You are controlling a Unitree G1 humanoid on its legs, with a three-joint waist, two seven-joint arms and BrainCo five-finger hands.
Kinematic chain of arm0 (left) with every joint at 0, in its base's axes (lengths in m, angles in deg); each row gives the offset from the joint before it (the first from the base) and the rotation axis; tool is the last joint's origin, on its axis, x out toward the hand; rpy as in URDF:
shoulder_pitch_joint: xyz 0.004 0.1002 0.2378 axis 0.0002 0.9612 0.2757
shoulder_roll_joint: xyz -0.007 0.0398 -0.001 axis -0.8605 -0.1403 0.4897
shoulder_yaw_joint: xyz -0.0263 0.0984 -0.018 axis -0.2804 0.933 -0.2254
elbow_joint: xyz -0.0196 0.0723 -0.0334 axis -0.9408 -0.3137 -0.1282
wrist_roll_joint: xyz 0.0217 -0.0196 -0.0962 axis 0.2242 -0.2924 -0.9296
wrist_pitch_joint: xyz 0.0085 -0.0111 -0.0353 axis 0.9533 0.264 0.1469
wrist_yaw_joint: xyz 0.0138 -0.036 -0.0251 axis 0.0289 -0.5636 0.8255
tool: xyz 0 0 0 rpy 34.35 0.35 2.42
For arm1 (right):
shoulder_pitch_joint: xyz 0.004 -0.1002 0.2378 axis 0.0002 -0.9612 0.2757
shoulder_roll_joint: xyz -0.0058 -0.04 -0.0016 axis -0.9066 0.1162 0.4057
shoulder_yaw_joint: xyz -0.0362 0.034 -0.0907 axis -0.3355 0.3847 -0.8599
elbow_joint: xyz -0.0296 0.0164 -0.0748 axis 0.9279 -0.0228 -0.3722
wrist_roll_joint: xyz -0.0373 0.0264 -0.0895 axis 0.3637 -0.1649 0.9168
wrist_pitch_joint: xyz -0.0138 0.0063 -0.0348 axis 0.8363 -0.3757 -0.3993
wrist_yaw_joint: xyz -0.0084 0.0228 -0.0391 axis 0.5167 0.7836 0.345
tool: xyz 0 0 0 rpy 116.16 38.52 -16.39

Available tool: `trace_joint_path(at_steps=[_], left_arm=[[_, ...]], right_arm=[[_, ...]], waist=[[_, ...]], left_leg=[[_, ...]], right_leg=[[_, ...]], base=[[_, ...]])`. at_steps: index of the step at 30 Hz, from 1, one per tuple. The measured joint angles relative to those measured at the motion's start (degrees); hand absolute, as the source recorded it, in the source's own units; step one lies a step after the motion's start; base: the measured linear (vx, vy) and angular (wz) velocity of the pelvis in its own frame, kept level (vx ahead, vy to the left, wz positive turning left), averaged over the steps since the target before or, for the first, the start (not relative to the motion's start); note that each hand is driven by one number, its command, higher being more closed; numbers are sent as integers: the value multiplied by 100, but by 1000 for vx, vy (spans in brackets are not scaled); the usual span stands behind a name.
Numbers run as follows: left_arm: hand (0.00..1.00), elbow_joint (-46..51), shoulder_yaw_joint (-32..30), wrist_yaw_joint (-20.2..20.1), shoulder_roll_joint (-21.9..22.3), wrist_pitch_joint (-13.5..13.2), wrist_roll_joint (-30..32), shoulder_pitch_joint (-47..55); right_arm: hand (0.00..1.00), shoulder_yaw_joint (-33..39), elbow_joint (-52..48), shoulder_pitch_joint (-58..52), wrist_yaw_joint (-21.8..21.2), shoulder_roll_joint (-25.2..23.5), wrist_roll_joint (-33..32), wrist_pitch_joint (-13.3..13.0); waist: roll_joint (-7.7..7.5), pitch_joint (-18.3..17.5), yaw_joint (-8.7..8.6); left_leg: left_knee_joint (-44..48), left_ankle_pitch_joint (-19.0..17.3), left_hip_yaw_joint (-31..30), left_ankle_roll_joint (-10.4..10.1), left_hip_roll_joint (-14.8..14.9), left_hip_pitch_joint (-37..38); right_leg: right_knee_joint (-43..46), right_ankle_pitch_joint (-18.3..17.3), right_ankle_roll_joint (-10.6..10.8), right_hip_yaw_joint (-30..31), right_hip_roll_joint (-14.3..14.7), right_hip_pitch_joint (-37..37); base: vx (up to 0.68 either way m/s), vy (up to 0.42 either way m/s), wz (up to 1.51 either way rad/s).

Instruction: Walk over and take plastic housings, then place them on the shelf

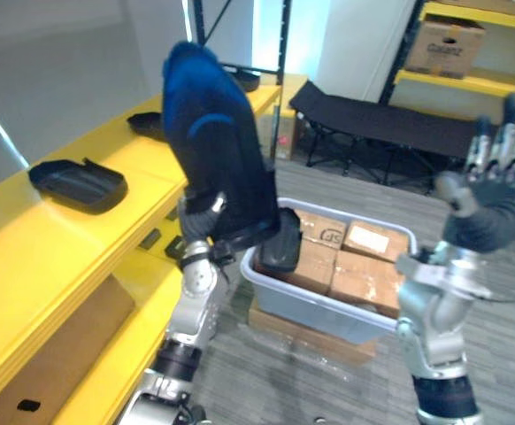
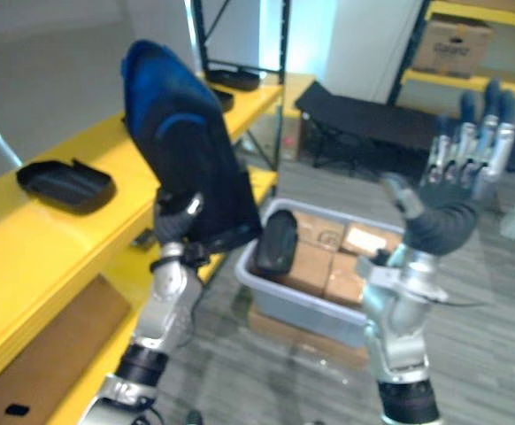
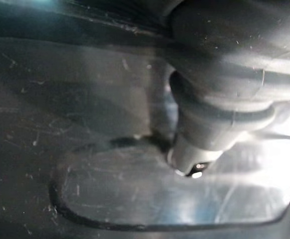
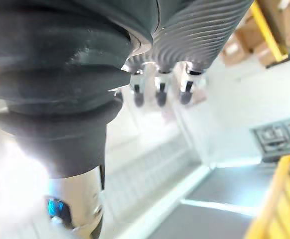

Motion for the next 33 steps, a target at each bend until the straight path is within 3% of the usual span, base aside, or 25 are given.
trace_joint_path(at_steps=[2, 3, 5, 8, 11, 15, 20, 25, 30, 33], left_arm=[[100, -55, -244, 116, -12, -163, 204, 83], [100, -54, -433, 161, -13, -402, 415, 239], [100, -40, -518, 165, -18, -498, 472, 338], [100, 364, -659, 82, -25, -737, 465, 892], [100, 1168, -669, -215, -20, -869, 434, 1729], [100, 1458, -712, -577, 40, -871, 376, 2470], [100, 1461, -969, -691, 126, -871, 325, 2814], [100, 2090, -1584, -407, 127, -883, 421, 3038], [100, 2704, -2691, 162, 171, -989, 819, 3524], [100, 2848, -3218, 241, 385, -1107, 891, 3752]], right_arm=[[0, 193, 55, -350, -65, -177, -193, 22], [0, 305, 196, -669, -82, -381, -341, 44], [0, 443, 421, -955, -86, -557, -364, 128], [0, 722, 1599, -1617, -101, -936, -518, 488], [0, 819, 2659, -2109, -39, -1155, -415, 661], [0, 1045, 3887, -2321, 392, -1286, -114, 627], [0, 1135, 4383, -2308, 322, -1337, -132, 621], [0, 823, 4538, -2028, 105, -1308, -114, 664], [0, 134, 4549, -1370, -279, -1199, 118, 885], [0, -234, 4548, -994, -577, -1105, 375, 989]], waist=[[11, -7, -69], [26, -34, -99], [34, -46, -110], [56, -58, -144], [131, -112, -166], [232, -175, -91], [248, -179, -28], [283, -177, 236], [323, -183, 706], [305, -161, 980]], left_leg=[[0, 0, 30, 0, 1, 1], [0, -4, 82, -5, 1, -2], [-2, -11, 89, -11, 1, -7], [-2, -41, 114, -40, 9, -28], [-1, -66, 127, -56, 10, -134], [1, -81, 81, -55, 7, -195], [0, -83, -95, -57, -16, -210], [1, -53, -596, -69, -100, -451], [4, 48, -1291, -17, -303, -605], [4, 102, -1756, 0, -445, -720]], right_leg=[[-6, 9, -5, 41, 2, -17], [-19, 23, -13, 85, 1, -55], [-29, 26, -12, 90, 1, -61], [-43, 26, -13, 113, 10, -105], [-71, 27, -13, 115, 12, -201], [-84, 38, -2, 68, 16, -198], [-179, 17, 26, -166, 9, -10], [-229, -19, 50, -673, -12, 143], [-239, -129, 107, -1432, -71, 542], [-145, -247, 151, -1913, -101, 757]], base=[[5, -3, -9], [19, 1, -13], [12, 0, -5], [15, -4, -4], [24, -1, 0], [33, -4, 5], [-2, -5, 20], [-17, -2, 52], [24, -22, 68], [22, -20, 77]])
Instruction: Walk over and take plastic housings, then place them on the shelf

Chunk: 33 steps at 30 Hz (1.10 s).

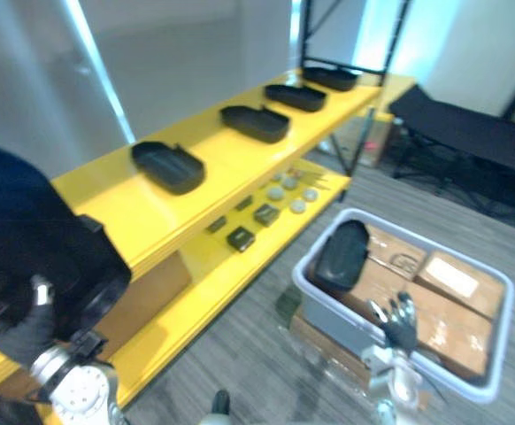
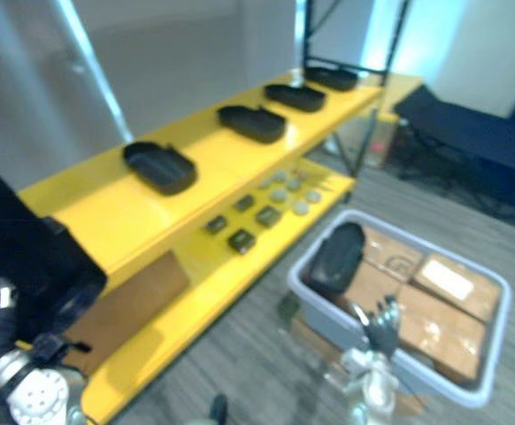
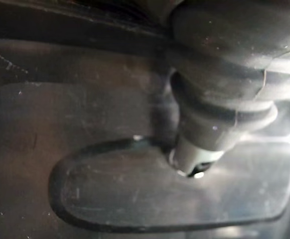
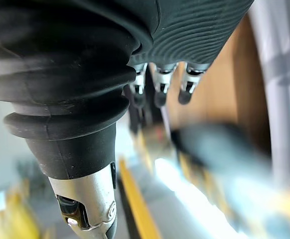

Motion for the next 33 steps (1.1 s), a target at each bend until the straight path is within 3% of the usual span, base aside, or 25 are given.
trace_joint_path(at_steps=[5, 11, 16, 17, 18, 21, 25, 28, 30, 31, 33], left_arm=[[100, 135, -400, -94, 246, -9, -58, 316], [100, 166, -412, -381, 470, -9, -115, 560], [100, 166, -217, -624, 458, -7, -299, 657], [100, 166, -89, -761, 449, -6, -362, 644], [100, 165, 65, -899, 449, -6, -468, 596], [100, 165, 348, -1002, 461, -3, -557, 668], [100, 165, 554, -921, 443, -5, -493, 586], [100, 187, 556, -910, 390, -5, -484, 401], [100, 223, 560, -1003, 318, -6, -483, 248], [100, 219, 691, -1126, 116, -6, -449, 95], [100, 219, 869, -1360, -157, -50, -384, -104]], right_arm=[[0, -501, -25, 404, -286, 11, 201, 7], [0, -879, -329, 638, -452, 57, 201, 178], [0, -985, -635, 539, -672, 155, 185, 561], [0, -987, -784, 435, -669, 200, 186, 623], [0, -986, -932, 296, -654, 257, 194, 631], [0, -1002, -982, 215, -681, 305, 370, 647], [0, -986, -1005, 171, -857, 313, 403, 624], [0, -982, -1044, 162, -973, 323, 415, 574], [0, -981, -1125, 139, -1013, 323, 478, 490], [0, -948, -1294, 17, -1010, 351, 516, 404], [0, -883, -1463, -97, -1017, 402, 531, 367]], waist=[[-116, 90, 355], [-192, 302, 474], [-188, 428, 458], [-213, 457, 399], [-212, 492, 314], [-182, 701, 394], [-157, 835, 312], [-224, 871, 283], [-264, 894, 199], [-289, 920, 37], [-283, 924, 3]], left_leg=[[0, 39, -369, -7, -81, -70], [6, 21, -338, 27, -48, 8], [30, 75, -265, 129, -14, -11], [32, 149, 140, 346, 13, -99], [33, 283, 584, 435, 69, -195], [33, 336, 755, 381, 0, -219], [33, 311, 1132, 393, -8, -225], [33, 322, 1203, 424, -18, -234], [35, 326, 1111, 430, -53, -277], [34, 352, 825, 440, -162, -288], [33, 352, 555, 442, -211, -270]], right_leg=[[175, -187, 14, -397, -2, 155], [414, -364, 11, -350, -48, 130], [520, -456, 10, -501, -14, 212], [471, -452, 32, -743, -10, 295], [494, -424, 87, -1030, -11, 398], [526, -434, 91, -1115, -106, 444], [618, -559, 102, -1046, -203, 399], [778, -673, 52, -894, -268, 287], [1057, -867, -204, -638, -308, 177], [1403, -903, -281, 4, -328, 133], [1860, -901, -278, 503, -326, 64]], base=[[5, -13, 49], [-21, -2, 1], [-32, -8, 17], [-75, 39, 106], [-63, 52, 114], [-33, 65, 37], [-59, 64, 5], [-23, 6, -6], [-6, -12, 39], [2, -3, 85], [12, -10, 88]])
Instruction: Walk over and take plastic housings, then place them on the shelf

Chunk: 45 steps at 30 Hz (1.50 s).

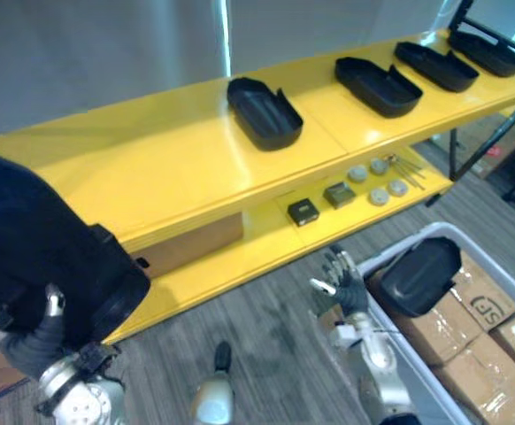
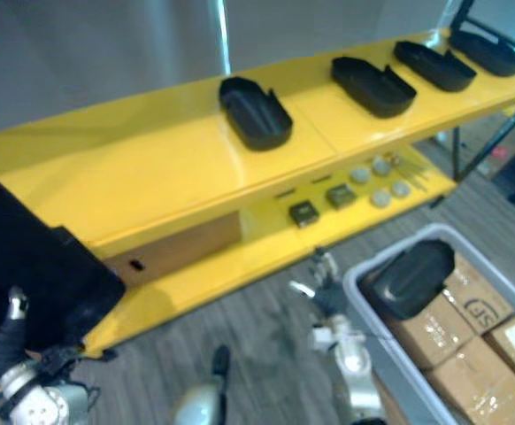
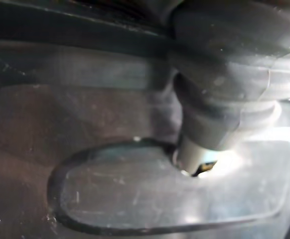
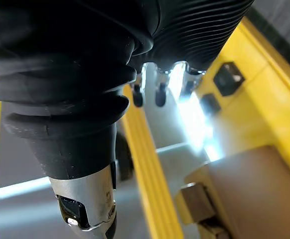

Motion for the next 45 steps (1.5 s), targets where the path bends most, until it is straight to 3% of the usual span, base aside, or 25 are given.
trace_joint_path(at_steps=[2, 4, 9, 13, 14, 16, 17, 19, 22, 23, 24, 25, 29, 30, 31, 33, 35, 38, 40, 41, 42, 44, 45], left_arm=[[100, 0, 177, -219, -345, -190, 144, -241], [100, 0, 197, -311, -454, -223, 140, -382], [100, -12, 322, -408, -515, -207, 125, -660], [100, -42, 429, -505, -486, -168, 96, -521], [100, -49, 520, -528, -416, -157, 102, -356], [100, -51, 555, -539, -320, -151, 101, -103], [100, -51, 530, -532, -318, -150, 97, -23], [100, -41, 446, -522, -320, -152, 95, 53], [100, -10, 390, -590, -309, -141, 98, 87], [100, 20, 349, -612, -308, -109, 114, 92], [100, 34, 304, -638, -297, -94, 119, 101], [100, 43, 270, -652, -213, -91, 114, 65], [100, 226, 105, -640, -368, -92, 134, -167], [100, 229, 78, -602, -385, -91, 127, -215], [100, 227, 59, -527, -402, -82, 107, -314], [100, 207, 97, -469, -484, -62, 99, -492], [100, 116, 131, -465, -649, -28, 93, -749], [100, -197, 185, -453, -811, 83, 85, -1098], [100, -331, 237, -434, -806, 146, 47, -1071], [100, -326, 233, -367, -825, 169, 51, -975], [100, -399, 278, -331, -660, 192, 52, -935], [100, -370, 317, -300, -457, 256, 60, -699], [100, -368, 301, -299, -453, 257, 57, -677]], right_arm=[[0, 102, -238, 26, -56, 102, 181, -143], [0, 177, -320, 133, -282, 178, 213, -271], [0, 327, -326, 653, -740, 671, 212, -387], [0, 421, -402, 633, -834, 691, 205, -345], [0, 448, -421, 530, -886, 697, 183, -319], [0, 461, -429, 356, -930, 621, 81, -313], [0, 475, -432, 272, -930, 549, 54, -313], [0, 458, -467, 227, -928, 457, 49, -313], [0, 450, -667, 214, -883, 63, 52, -318], [0, 449, -675, 193, -860, -30, 55, -318], [0, 447, -685, 126, -792, -84, 81, -318], [0, 451, -720, 52, -733, -73, 93, -319], [0, 463, -701, 103, -444, -87, 253, -431], [0, 463, -661, 141, -403, -89, 339, -478], [0, 465, -654, 207, -365, -87, 351, -507], [0, 554, -718, 217, -238, -57, 454, -623], [0, 772, -906, 294, -109, 58, 464, -657], [0, 1161, -1235, 480, 102, 369, 460, -665], [0, 1320, -1460, 512, 123, 458, 452, -720], [0, 1327, -1594, 570, 151, 478, 471, -809], [0, 1352, -1611, 684, 195, 601, 502, -878], [0, 1354, -1761, 980, 356, 871, 515, -883], [0, 1362, -1797, 1095, 412, 913, 546, -881]], waist=[[14, 11, -6], [33, 22, 6], [178, 288, 5], [188, 421, -3], [310, 459, -38], [228, 534, -126], [225, 544, -98], [270, 525, -87], [60, 574, -37], [-40, 569, 9], [-116, 538, 39], [-48, 513, 9], [-72, 430, -21], [-49, 441, -64], [8, 454, -149], [122, 395, -237], [177, 279, -345], [251, 168, -475], [124, 83, -477], [-111, -61, -466], [41, -70, -453], [374, -252, -418], [425, -282, -393]], left_leg=[[-2, -19, -230, -22, -13, -17], [1, -17, -284, -18, -35, -51], [653, -21, -258, 110, -113, -434], [764, -51, -262, 76, -120, -432], [752, -81, -268, 48, -27, -425], [963, -398, -96, 125, 44, -530], [1864, -546, 67, 233, 56, -737], [2153, -884, 189, 111, 66, -811], [2354, -1103, 269, 85, -37, -1008], [2487, -1246, 324, 123, -104, -1050], [2577, -1403, 366, 142, -180, -1052], [2652, -1541, 288, 181, -231, -1056], [2299, -1751, 80, 464, -460, -620], [2244, -1770, 6, 524, -487, -498], [2102, -1799, -116, 571, -493, -219], [1824, -1794, -318, 557, -450, 235], [1728, -1829, -571, 520, -437, 389], [1717, -1942, -1026, 379, -442, 527], [1742, -2055, -1131, 216, -526, 608], [1782, -2182, -1246, 73, -656, 599], [1924, -2291, -1296, -26, -508, 568], [1977, -2389, -1023, -108, -42, 508], [1911, -2372, -997, -153, 39, 530]], right_leg=[[527, -9, -19, 279, 16, -143], [450, -107, -114, 276, 46, -104], [180, -408, 132, 276, 57, 15], [-21, -1014, 353, 278, 93, 208], [4, -1044, 304, 253, 205, 228], [-40, -1030, 243, 180, 175, 246], [-40, -1020, 228, 161, 152, 246], [-61, -1023, 231, 194, 209, 287], [-356, -983, 101, 184, 166, 320], [-458, -979, -62, 191, 90, 375], [-452, -897, -327, 196, 71, 433], [34, -546, -510, 305, -4, 295], [2248, 838, -351, 1191, -451, -794], [2551, 568, -350, 1257, -435, -915], [2883, 76, -378, 1316, -323, -1121], [2483, -398, -450, 1309, 90, -1345], [1641, -531, -470, 1519, 443, -1579], [707, -436, -345, 2182, 738, -1969], [322, -66, -337, 2288, 675, -1951], [4, 384, -275, 2265, 567, -1858], [-115, 388, -133, 2094, 649, -1716], [-698, 572, -331, 1810, 1067, -1372], [-788, 597, -369, 1785, 1148, -1313]], base=[[48, -52, 64], [45, -52, 24], [12, -60, 3], [-114, -87, 1], [-168, -73, 19], [-135, -12, 16], [-54, 55, -1], [-13, 46, -3], [67, 72, 4], [180, 137, 4], [202, 128, 21], [298, 232, 38], [295, 211, 32], [302, 105, 36], [290, 90, 33], [308, 64, 49], [254, -30, 78], [255, -130, 82], [174, -220, 66], [228, -403, 55], [200, -351, 60], [208, -285, 30], [225, -268, 11]])
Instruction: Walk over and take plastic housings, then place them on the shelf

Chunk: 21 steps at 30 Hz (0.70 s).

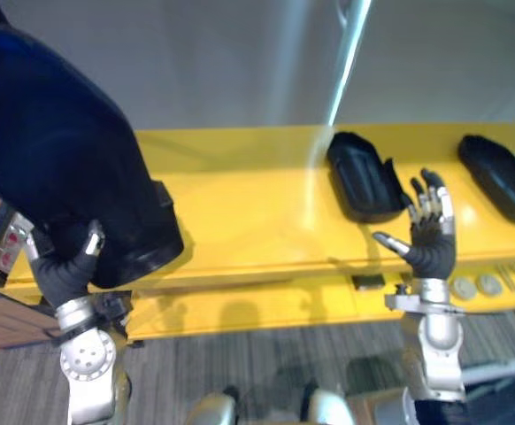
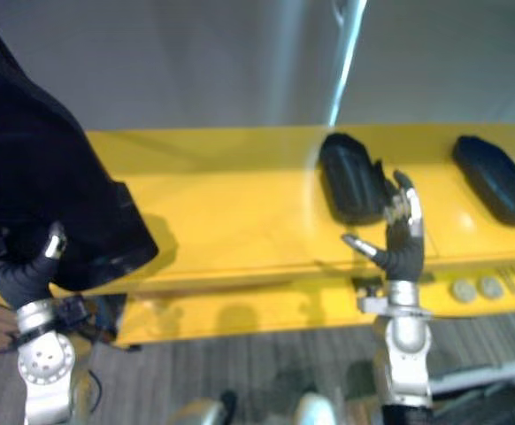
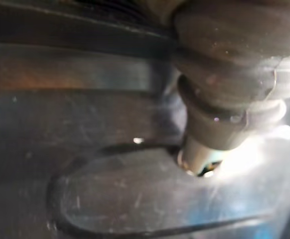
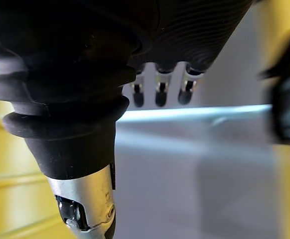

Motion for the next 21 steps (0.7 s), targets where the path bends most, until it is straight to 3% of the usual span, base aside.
trace_joint_path(at_steps=[3, 6, 10, 12, 13, 15, 17, 21], left_arm=[[100, 64, 0, -94, 101, 0, -6, 6], [100, 250, 36, -362, 165, 61, 56, -49], [100, 336, 32, -685, 0, 325, 66, -92], [100, 302, 32, -986, -372, 653, 50, -199], [100, 262, 35, -1062, -474, 741, 36, -266], [100, -253, 64, -1313, -889, 1164, -187, -766], [100, -587, 69, -1303, -1061, 1352, -215, -1040], [100, -1804, 174, -1307, -1476, 1998, -914, -1881]], right_arm=[[0, 151, -330, 313, 471, 79, 239, 77], [0, 673, -771, 36, 1256, 74, 566, 257], [0, 1359, -1073, -438, 1714, 49, 575, 264], [0, 1747, -1073, -655, 1823, -16, 487, 269], [0, 1800, -1073, -708, 1821, -38, 423, 270], [0, 1876, -1063, -986, 1831, -248, 224, 339], [0, 1929, -1033, -1103, 1849, -358, 220, 425], [0, 2063, -749, -1464, 1609, -649, -592, 458]], waist=[[113, -69, 35], [100, -69, -42], [53, -116, -131], [-2, -169, -346], [-5, -170, -377], [-2, -224, -448], [2, -269, -528], [66, -285, -879]], left_leg=[[-319, 125, 122, -144, 190, 215], [-517, 272, 575, -22, 169, 276], [-763, 368, 699, 72, 53, 369], [-872, 445, 1391, 89, 198, 388], [-912, 476, 1467, 71, 194, 417], [-1089, 531, 1742, 60, 146, 598], [-1122, 547, 1853, 67, 135, 609], [-1341, 606, 2276, 48, 122, 881]], right_leg=[[-176, 8, -32, -192, 143, 210], [-341, -1, -45, -431, 30, 430], [-385, -1, -38, -476, -129, 497], [-390, 7, -21, -510, -209, 488], [-390, 12, -12, -494, -231, 484], [-411, 46, 44, -266, -272, 446], [-412, 66, 74, -167, -276, 378], [-415, 112, 137, 236, -257, 279]], base=[[112, -133, 22], [31, -1, 34], [1, 64, 13], [-17, 54, 14], [-16, 51, -16], [0, 71, -43], [9, 41, -37], [27, 38, -45]])
